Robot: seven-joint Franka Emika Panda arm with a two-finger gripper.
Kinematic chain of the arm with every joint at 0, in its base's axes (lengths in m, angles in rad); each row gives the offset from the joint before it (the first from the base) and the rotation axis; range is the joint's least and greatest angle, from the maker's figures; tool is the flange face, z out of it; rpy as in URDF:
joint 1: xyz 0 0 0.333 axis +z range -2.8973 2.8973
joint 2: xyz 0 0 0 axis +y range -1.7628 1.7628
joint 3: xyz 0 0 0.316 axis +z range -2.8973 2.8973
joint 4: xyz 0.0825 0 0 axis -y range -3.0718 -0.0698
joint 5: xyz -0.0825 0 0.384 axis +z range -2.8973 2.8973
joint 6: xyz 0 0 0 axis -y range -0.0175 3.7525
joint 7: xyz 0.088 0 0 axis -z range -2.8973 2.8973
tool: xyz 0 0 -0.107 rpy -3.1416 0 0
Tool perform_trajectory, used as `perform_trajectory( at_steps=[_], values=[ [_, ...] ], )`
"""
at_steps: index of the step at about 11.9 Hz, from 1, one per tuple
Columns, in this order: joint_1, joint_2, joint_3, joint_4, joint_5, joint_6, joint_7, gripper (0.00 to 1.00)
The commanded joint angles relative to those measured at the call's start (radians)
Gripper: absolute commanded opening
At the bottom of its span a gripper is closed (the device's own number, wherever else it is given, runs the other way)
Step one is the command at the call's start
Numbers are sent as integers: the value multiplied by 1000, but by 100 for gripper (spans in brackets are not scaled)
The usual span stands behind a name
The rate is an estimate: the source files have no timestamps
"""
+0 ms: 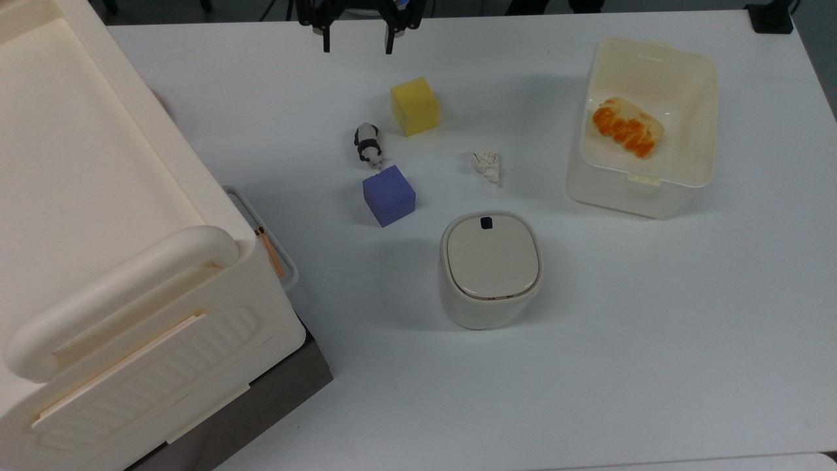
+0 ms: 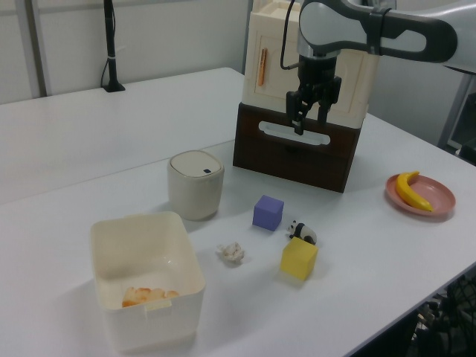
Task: Open the trash can
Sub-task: 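Move the gripper over the cream trash can and lower it to the lid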
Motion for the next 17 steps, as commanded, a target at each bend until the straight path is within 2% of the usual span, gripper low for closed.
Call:
perform_trajectory(
  at_steps=[1, 7, 10, 12, 14, 15, 17],
  values=[
    [0, 6, -11, 40, 13, -32, -75, 0],
    [-3, 5, -16, 45, 50, -6, -167, 0],
    [0, 25, -15, 43, 54, 143, -192, 0],
    [2, 40, -13, 36, 56, 223, -261, 0],
    [7, 95, -10, 42, 88, 252, -313, 0],
    [7, 124, -2, 39, 129, 324, -315, 0],
    [35, 181, -1, 35, 148, 422, -315, 0]
  ],
)
